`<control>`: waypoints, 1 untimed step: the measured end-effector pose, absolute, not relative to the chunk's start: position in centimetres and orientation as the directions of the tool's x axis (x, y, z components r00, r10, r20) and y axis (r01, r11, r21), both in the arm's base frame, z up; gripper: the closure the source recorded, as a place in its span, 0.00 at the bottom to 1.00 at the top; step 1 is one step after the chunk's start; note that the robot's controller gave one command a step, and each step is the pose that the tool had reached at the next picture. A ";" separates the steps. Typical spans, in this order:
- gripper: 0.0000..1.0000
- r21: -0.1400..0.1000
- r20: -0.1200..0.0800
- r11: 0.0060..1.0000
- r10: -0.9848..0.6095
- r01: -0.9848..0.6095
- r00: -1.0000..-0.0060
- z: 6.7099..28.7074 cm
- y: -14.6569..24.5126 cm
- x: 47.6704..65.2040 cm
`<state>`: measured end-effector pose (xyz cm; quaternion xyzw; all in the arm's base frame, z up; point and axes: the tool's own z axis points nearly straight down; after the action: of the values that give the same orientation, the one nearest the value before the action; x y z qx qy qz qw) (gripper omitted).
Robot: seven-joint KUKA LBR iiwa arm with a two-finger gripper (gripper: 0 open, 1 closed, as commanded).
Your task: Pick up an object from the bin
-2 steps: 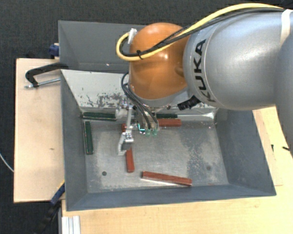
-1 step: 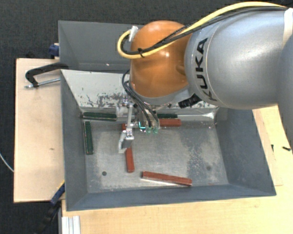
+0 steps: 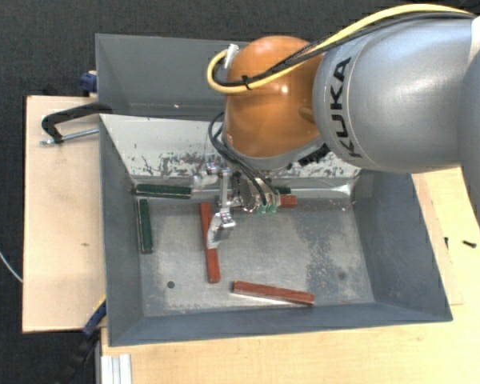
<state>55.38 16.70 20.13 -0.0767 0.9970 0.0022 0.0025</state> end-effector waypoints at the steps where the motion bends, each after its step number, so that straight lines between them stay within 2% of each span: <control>1: 0.00 -0.002 -0.003 0.895 -0.446 -0.446 -0.895 15.7 14.6 56.9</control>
Offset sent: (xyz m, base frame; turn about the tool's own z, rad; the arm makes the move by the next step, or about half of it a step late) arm -0.0004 -0.0668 -0.1313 -0.1439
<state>56.90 14.62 15.72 -0.2292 0.9734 -0.0004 0.0017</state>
